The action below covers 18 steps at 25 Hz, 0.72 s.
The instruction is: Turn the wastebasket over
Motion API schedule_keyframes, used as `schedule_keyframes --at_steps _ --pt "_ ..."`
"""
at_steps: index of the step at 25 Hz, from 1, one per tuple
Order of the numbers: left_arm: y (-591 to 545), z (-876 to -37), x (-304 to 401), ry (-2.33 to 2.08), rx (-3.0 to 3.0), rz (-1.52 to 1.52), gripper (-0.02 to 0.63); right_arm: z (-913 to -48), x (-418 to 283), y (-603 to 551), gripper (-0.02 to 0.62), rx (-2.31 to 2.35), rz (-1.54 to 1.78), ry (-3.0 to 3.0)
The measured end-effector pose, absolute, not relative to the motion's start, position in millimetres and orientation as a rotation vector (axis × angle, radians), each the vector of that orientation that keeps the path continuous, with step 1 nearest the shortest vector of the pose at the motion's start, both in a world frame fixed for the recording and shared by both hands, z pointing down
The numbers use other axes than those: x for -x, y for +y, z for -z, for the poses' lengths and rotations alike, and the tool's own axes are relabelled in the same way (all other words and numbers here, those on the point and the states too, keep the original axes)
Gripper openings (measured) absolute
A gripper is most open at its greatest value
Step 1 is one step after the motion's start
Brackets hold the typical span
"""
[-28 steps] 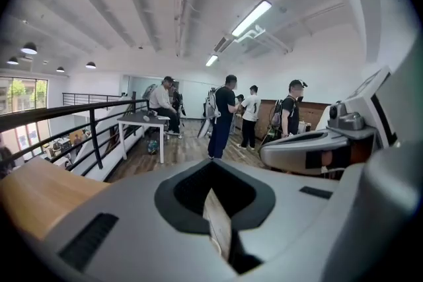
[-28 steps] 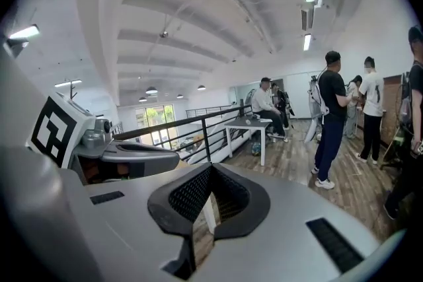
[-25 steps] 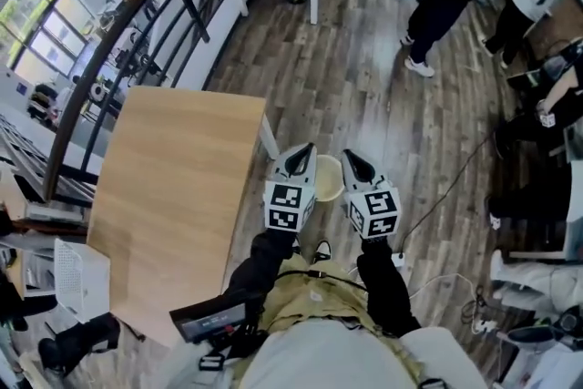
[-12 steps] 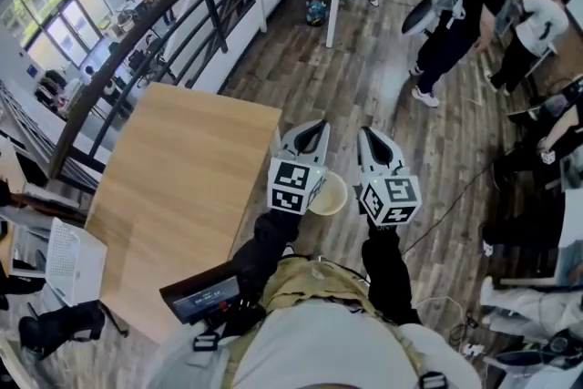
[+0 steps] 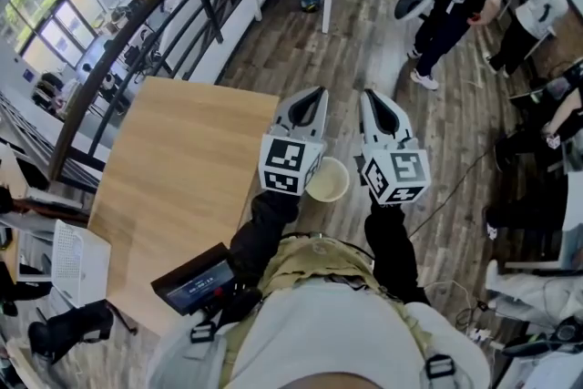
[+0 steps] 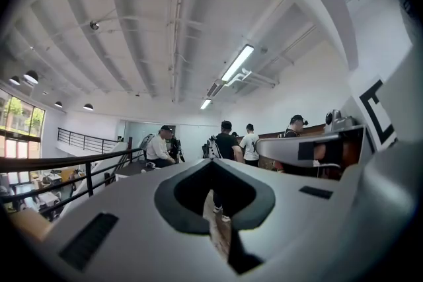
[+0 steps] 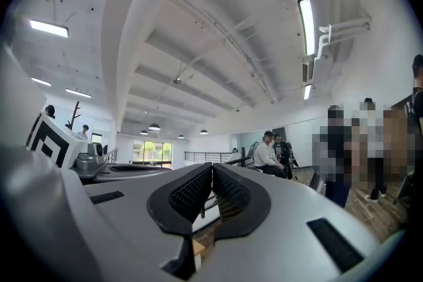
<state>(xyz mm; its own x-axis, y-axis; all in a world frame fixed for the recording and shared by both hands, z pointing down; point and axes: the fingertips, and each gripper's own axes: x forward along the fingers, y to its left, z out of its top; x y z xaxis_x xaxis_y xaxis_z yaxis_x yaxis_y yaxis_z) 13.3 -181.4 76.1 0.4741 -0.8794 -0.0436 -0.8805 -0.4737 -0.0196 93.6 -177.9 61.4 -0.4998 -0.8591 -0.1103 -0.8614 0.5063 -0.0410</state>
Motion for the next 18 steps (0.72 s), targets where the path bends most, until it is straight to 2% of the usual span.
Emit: schedule_keyframes --at_steps 18 --pt "-188 -45 -28 1.543 2.597 -0.105 -0.003 -30 -111 -179 0.020 1.555 -0.198 2.563"
